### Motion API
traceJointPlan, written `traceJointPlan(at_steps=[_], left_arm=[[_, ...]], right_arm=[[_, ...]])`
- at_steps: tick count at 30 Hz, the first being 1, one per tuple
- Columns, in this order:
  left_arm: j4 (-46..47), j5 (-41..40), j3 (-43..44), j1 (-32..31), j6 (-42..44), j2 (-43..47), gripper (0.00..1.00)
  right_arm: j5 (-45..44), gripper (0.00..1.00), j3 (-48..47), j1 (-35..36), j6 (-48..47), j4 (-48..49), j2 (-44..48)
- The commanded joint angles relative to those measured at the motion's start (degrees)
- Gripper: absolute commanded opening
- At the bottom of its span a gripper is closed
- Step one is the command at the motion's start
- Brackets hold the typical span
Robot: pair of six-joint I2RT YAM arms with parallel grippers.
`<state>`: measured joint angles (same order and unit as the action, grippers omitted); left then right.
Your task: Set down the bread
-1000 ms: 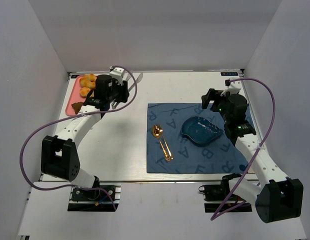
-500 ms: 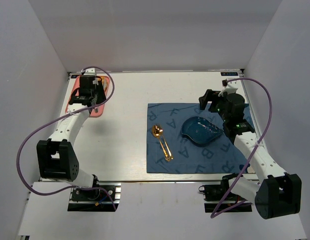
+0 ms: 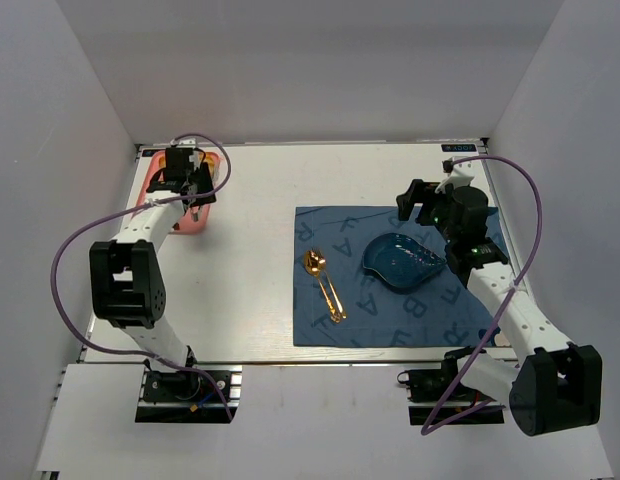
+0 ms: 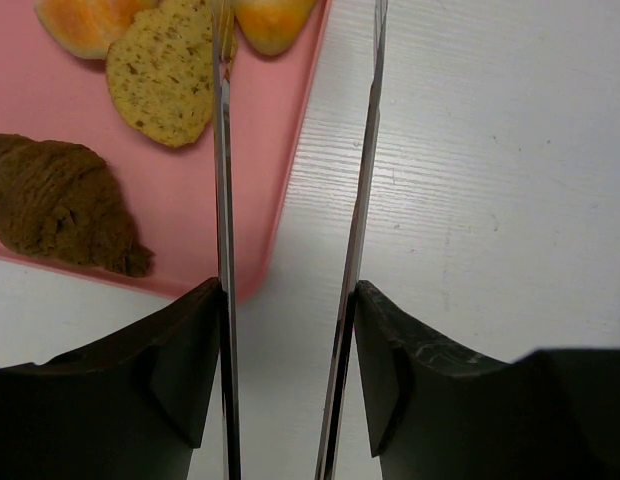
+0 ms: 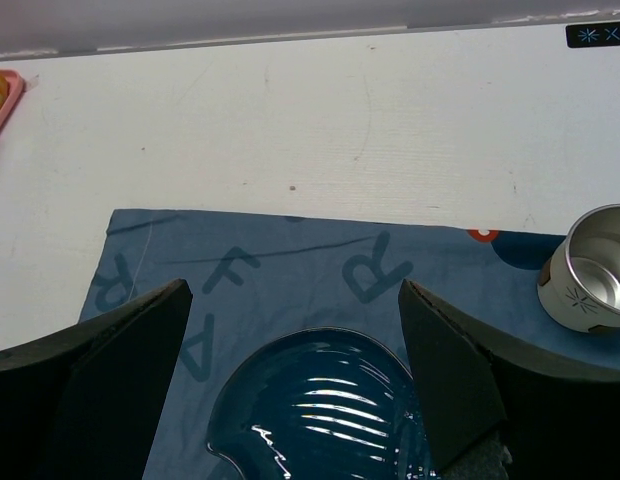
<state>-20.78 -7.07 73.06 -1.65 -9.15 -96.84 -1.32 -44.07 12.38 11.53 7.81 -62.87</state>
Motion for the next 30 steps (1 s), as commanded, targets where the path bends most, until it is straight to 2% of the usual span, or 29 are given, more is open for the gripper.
traceJointPlan(at_steps=[1, 9, 30], left_arm=[[1.79, 0.05, 4.54, 0.24, 1.32, 0.08, 0.63], [0.3, -2.68, 6.66, 0.24, 1.85, -2.13, 0.63], [0.21, -2.77, 11.58, 0.24, 2.91, -10.74, 0.61]], right_arm=[[-0.61, 0.9, -1.01, -0.08, -0.54, 1.5, -0.5], [-0.87, 0.9, -1.8, -0.17, -0.89, 0.89, -1.9], [-1.67, 0.9, -3.12, -0.34, -1.25, -0.08, -3.66]])
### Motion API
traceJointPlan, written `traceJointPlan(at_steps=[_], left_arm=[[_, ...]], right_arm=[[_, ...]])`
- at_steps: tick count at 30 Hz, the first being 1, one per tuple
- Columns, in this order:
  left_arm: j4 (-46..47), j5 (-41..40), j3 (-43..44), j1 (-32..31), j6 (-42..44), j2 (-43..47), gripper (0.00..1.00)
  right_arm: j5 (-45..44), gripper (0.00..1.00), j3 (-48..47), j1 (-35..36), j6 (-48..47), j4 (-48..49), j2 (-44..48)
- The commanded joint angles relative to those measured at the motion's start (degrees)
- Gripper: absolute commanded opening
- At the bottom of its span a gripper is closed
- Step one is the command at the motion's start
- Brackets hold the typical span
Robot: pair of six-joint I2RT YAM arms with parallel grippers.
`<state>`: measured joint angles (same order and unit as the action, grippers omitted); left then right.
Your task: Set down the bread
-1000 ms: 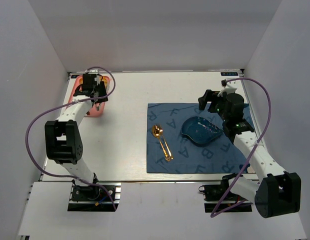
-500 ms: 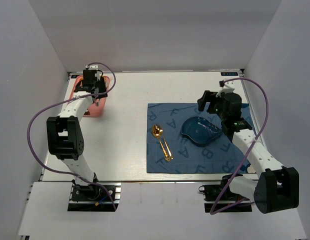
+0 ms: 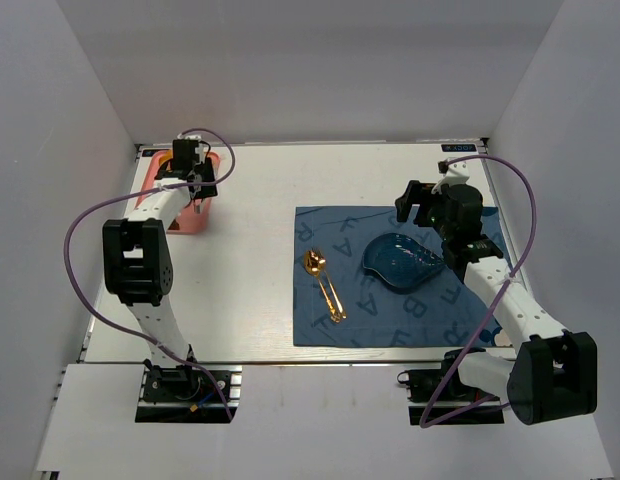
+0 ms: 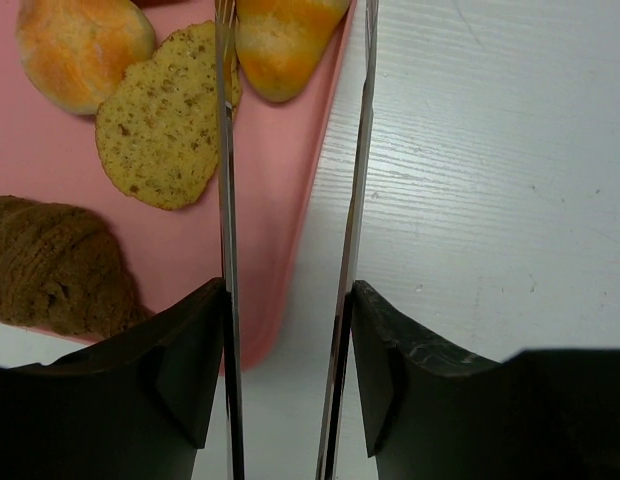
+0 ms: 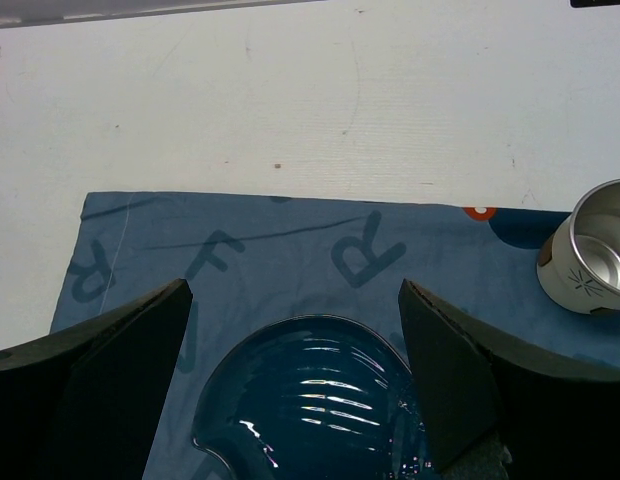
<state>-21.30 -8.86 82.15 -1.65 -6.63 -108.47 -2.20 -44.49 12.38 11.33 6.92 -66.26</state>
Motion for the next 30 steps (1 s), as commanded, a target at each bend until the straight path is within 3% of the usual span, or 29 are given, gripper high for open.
traceJointPlan(at_steps=[1, 19, 23, 30], left_arm=[[0.73, -0.98, 2.49, 0.24, 0.39, 0.89, 0.61], [1.88, -1.6, 2.49, 0.77, 1.01, -1.4, 0.57], [1.35, -1.6, 2.49, 1.3, 1.53, -1.4, 0.37], [1.35, 0.16, 2.49, 1.3, 3.29, 3.08, 0.29]], right_arm=[[-0.88, 0.9, -2.71, -0.25, -1.22, 0.64, -0.27], [-1.23, 0.9, -2.88, -0.16, -1.14, 0.47, -0.97], [-1.41, 0.9, -2.88, -0.08, -1.05, 0.46, -0.98], [-1.58, 0.9, -2.71, -0.08, -1.14, 0.46, -0.63]])
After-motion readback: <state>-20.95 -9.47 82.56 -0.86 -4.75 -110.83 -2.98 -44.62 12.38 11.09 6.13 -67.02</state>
